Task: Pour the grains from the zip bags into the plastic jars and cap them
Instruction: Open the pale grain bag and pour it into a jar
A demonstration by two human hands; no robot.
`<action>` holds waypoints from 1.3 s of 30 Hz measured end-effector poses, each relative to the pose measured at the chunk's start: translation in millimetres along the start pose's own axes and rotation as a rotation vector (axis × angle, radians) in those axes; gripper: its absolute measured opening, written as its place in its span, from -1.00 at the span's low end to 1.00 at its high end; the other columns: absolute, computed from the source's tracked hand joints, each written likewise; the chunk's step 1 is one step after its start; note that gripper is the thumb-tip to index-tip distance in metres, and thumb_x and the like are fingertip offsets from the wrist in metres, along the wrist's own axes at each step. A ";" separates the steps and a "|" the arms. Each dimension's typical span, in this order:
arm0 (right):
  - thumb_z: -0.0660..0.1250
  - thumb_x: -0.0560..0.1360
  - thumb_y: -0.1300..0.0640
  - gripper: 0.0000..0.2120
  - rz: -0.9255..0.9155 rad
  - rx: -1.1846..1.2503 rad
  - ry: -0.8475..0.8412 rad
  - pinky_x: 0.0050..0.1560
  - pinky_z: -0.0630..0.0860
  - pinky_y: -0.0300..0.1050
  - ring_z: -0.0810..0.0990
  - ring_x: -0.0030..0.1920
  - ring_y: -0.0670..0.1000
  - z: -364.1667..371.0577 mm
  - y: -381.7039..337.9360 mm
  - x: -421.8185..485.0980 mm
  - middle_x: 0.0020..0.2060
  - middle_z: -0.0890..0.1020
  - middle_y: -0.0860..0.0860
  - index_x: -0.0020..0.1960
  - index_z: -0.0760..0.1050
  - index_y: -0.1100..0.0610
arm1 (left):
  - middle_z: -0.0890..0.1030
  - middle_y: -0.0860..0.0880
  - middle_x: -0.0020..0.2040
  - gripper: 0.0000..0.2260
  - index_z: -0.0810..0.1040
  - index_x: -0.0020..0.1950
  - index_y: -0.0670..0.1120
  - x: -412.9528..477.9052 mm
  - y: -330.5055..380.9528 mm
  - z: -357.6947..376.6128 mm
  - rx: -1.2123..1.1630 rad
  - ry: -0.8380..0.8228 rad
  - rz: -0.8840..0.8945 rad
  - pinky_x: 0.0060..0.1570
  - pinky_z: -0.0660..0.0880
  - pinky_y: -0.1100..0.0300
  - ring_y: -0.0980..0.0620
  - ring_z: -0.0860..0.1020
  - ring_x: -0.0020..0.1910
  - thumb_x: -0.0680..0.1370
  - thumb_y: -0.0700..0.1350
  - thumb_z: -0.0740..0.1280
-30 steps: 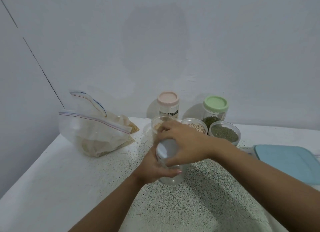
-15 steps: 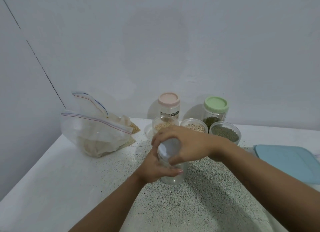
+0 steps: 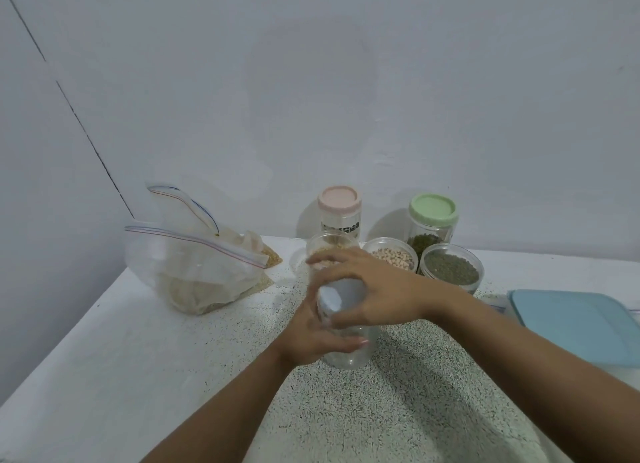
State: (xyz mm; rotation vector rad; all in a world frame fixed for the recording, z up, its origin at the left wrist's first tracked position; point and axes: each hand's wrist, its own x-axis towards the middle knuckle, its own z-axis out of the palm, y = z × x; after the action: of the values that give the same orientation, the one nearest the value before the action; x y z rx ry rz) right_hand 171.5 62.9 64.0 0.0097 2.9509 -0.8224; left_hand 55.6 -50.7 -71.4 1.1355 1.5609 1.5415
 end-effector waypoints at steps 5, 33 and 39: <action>0.09 0.42 -0.58 -0.29 0.263 -0.526 0.069 0.33 0.39 0.25 0.32 0.39 0.20 18.4 -2.4 9.0 0.45 0.31 0.10 0.44 0.22 -0.24 | 0.66 -0.12 0.20 -0.26 0.34 0.46 -0.18 -2.5 -5.1 0.8 -0.030 -0.036 -0.053 0.15 0.60 0.09 -0.09 0.62 0.26 0.37 -0.47 0.55; 0.09 0.55 -0.23 -0.57 0.033 0.148 0.455 0.06 0.56 -0.12 0.56 0.05 -0.16 -1.6 13.5 -24.5 0.20 0.56 -0.08 0.34 0.40 -0.08 | 0.61 -0.15 0.29 -0.28 0.40 0.43 -0.15 -2.2 -3.5 6.8 0.071 0.065 0.020 0.29 0.52 0.12 -0.12 0.58 0.31 0.34 -0.44 0.58; 0.29 0.62 0.09 -0.94 0.277 0.411 0.809 -0.36 0.51 -0.35 0.60 -0.13 -0.24 28.6 52.4 -63.3 -0.12 0.63 -0.10 0.08 0.50 -0.01 | 0.62 0.03 0.27 -0.24 0.41 0.41 -0.11 -8.8 -8.6 19.8 0.126 0.173 0.054 0.23 0.51 0.26 0.01 0.58 0.31 0.29 -0.38 0.62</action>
State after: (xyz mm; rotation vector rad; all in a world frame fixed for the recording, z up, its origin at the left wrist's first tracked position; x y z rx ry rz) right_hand 238.1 93.9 17.4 0.9609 3.2309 -1.6685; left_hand 76.0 -49.8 -82.7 1.1465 1.7768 1.6330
